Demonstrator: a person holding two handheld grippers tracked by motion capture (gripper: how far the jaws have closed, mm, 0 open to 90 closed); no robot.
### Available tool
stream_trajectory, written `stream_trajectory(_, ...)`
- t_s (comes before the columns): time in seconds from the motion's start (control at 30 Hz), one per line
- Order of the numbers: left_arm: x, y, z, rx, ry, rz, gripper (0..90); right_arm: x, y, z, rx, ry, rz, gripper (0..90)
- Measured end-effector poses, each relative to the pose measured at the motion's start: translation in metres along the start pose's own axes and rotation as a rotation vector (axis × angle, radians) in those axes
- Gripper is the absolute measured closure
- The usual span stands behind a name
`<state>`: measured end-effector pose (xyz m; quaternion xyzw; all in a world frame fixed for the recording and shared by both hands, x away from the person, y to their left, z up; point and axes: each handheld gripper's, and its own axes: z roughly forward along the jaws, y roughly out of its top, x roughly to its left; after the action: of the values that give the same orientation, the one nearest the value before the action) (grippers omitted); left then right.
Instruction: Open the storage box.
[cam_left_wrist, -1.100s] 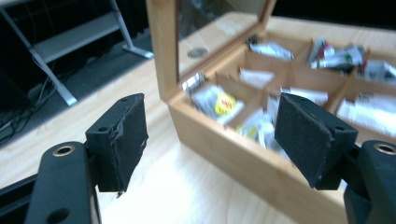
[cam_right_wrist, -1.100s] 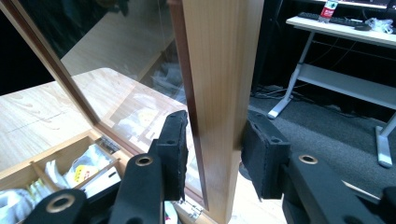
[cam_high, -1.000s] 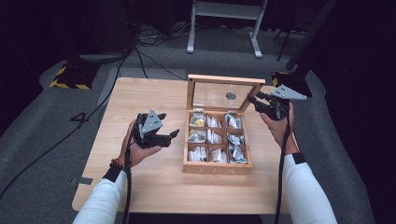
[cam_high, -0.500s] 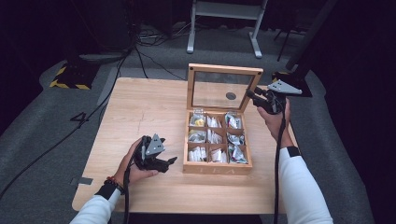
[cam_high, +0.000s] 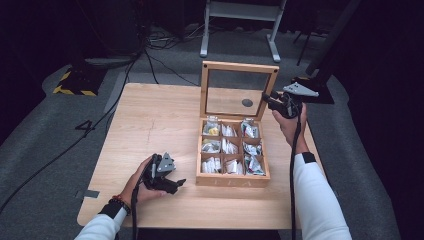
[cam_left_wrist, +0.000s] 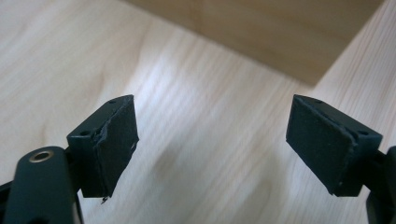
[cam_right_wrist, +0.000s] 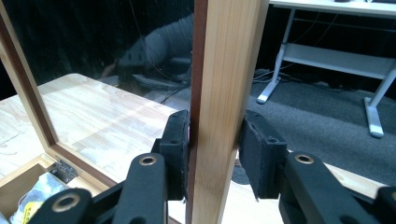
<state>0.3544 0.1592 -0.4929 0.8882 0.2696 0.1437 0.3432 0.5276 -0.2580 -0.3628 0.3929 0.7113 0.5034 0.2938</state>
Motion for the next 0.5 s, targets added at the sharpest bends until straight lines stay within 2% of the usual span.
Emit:
stream_trajectory(0.1,-0.002,-0.007,0.002,0.024,-0.019,-0.005,17.0,-0.001,-0.001,0.003,0.006,-0.007,0.009,64.2)
stream_trajectory(0.17,-0.003,-0.009,0.001,0.015,-0.039,-0.002,16.7,0.0,-0.002,0.004,0.008,-0.015,0.014,64.1)
stream_trajectory(0.27,-0.005,-0.01,0.0,0.014,-0.042,-0.001,16.7,-0.002,-0.003,0.008,0.016,-0.012,0.02,63.7)
stream_trajectory(0.4,-0.003,-0.012,0.002,0.004,-0.061,-0.022,16.4,-0.002,-0.007,0.015,0.051,-0.053,0.017,63.5)
stream_trajectory(0.5,-0.002,-0.013,0.002,0.001,-0.067,-0.024,16.4,-0.007,-0.013,0.016,0.053,-0.039,0.04,68.2)
